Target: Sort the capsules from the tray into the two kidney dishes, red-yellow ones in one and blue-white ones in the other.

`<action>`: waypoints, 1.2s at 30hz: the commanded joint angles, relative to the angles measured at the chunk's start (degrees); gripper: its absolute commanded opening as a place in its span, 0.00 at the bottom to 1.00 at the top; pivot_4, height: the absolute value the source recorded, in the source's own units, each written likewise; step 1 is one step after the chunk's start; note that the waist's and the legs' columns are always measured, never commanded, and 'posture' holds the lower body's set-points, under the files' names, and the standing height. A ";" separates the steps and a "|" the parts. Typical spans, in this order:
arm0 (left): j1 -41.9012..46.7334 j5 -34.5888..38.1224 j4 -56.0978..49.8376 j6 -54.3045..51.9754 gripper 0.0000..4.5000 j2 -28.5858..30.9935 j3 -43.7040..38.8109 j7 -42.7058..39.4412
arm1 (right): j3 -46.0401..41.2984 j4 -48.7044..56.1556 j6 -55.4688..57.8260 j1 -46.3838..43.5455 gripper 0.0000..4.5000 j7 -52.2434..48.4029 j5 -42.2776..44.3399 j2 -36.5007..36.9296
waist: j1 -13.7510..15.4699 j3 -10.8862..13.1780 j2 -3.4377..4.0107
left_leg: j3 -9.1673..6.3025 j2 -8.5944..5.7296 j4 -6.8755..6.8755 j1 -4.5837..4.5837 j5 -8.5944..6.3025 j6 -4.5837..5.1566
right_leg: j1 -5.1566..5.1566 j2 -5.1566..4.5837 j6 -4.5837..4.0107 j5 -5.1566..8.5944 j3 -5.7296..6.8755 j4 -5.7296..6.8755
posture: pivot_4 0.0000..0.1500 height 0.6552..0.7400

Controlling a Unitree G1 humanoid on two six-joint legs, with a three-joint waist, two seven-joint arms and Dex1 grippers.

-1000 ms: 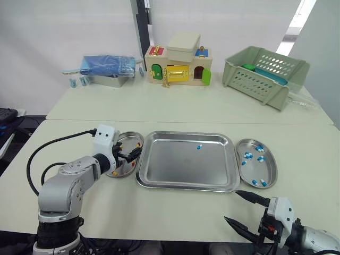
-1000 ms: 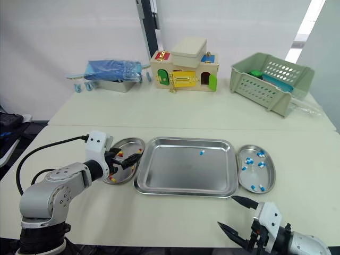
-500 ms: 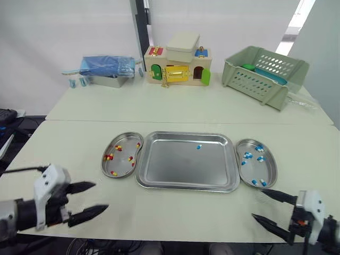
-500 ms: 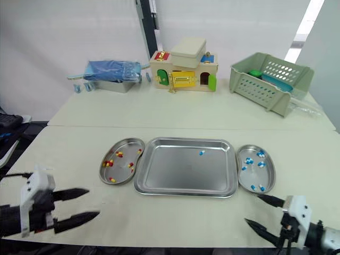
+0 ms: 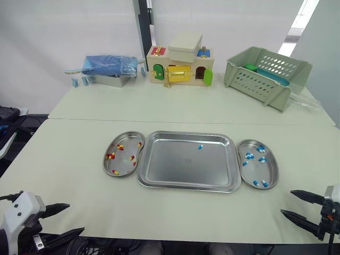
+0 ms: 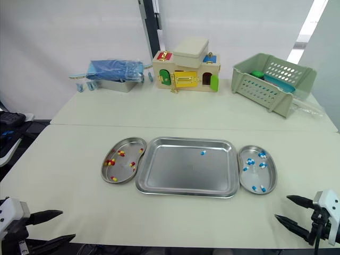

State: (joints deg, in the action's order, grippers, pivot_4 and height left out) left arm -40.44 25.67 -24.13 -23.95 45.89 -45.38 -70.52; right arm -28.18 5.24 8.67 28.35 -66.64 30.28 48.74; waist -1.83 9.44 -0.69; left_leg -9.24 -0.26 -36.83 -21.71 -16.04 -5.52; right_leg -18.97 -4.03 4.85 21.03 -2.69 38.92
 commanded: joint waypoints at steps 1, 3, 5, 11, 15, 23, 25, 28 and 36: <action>0.43 1.07 -1.02 1.98 0.99 -0.45 0.73 -0.29 | -3.64 -0.58 0.46 -0.72 1.00 -3.29 1.16 2.59 | -0.01 0.02 0.04 | 0.00 0.00 0.00 0.00 0.00 0.00 | 0.00 0.00 0.00 0.00 0.00 0.00 | 1.00 1.00; 1.19 1.66 -1.39 3.37 0.99 -1.08 1.46 -0.47 | -5.25 1.29 4.29 -0.72 1.00 -5.14 3.62 4.82 | 0.00 0.05 0.10 | 0.01 0.00 0.00 -0.01 0.00 0.00 | -0.01 0.00 0.00 0.00 -0.01 0.00 | 1.00 1.00; 2.75 2.71 -1.86 5.88 0.99 -2.57 2.40 -0.29 | -6.86 4.37 9.63 -2.31 1.00 -6.17 7.20 7.70 | -0.05 0.07 0.15 | 0.01 0.00 0.01 -0.01 0.00 0.00 | -0.02 0.00 0.00 0.00 0.00 0.00 | 1.00 1.00; -0.42 5.20 -8.91 14.59 0.99 -13.47 10.35 -0.22 | -0.24 8.09 22.03 -22.12 1.00 -5.44 14.09 19.22 | -0.13 0.10 -0.08 | 0.01 0.04 -0.02 0.00 0.00 0.00 | 0.01 0.03 0.00 0.00 0.01 0.01 | 1.00 1.00; -2.87 2.99 -8.70 25.73 0.99 -23.31 19.11 -0.03 | 18.19 6.81 29.91 -49.97 1.00 -4.77 11.59 18.60 | -1.50 0.47 0.46 | 0.66 0.03 -0.09 0.02 -0.02 0.02 | -0.09 -0.07 0.21 -0.22 -0.57 -0.16 | 1.00 1.00; -2.48 -0.19 -5.77 38.03 0.99 -30.43 29.14 4.21 | 38.92 -3.66 25.54 -73.03 1.00 -13.35 -2.23 9.40 | 0.46 0.53 0.13 | 0.31 -0.10 -0.14 -0.36 -0.06 0.09 | -0.25 -0.16 0.30 -0.27 -0.31 -0.42 | 1.00 1.00; -2.32 -0.67 -5.21 39.67 0.99 -30.63 30.88 5.40 | 42.40 -6.68 21.50 -75.57 1.00 -15.67 -6.17 6.91 | 0.25 0.54 0.20 | 0.28 -0.08 -0.12 -0.37 -0.06 0.09 | -0.30 -0.15 0.30 -0.27 -0.27 -0.41 | 1.00 1.00; -2.09 -0.63 -4.25 41.81 0.99 -30.88 32.66 7.19 | 46.66 -13.58 15.47 -79.55 1.00 -18.25 -11.38 1.73 | -0.17 0.56 0.22 | 0.27 -0.07 -0.11 -0.35 -0.06 0.09 | -0.30 -0.15 0.30 -0.27 -0.25 -0.39 | 1.00 1.00; -2.54 0.91 -2.82 44.84 0.99 -30.83 35.64 11.22 | 53.01 -42.75 -6.05 -91.09 1.00 -18.39 -25.39 -15.87 | -1.50 0.65 0.35 | 0.32 -0.06 -0.11 -0.19 -0.04 0.08 | -0.34 -0.10 0.27 -0.25 -0.34 -0.15 | 1.00 1.00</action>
State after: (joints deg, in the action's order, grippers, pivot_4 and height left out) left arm -42.57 25.26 -26.42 19.50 15.51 -10.43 -60.26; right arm 25.65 -34.79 6.33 -59.97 -85.37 6.48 33.70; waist -3.33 10.09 -0.34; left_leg -8.89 -0.32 -36.93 -21.93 -16.06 -5.49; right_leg -19.33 -4.13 5.12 20.77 -3.06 38.74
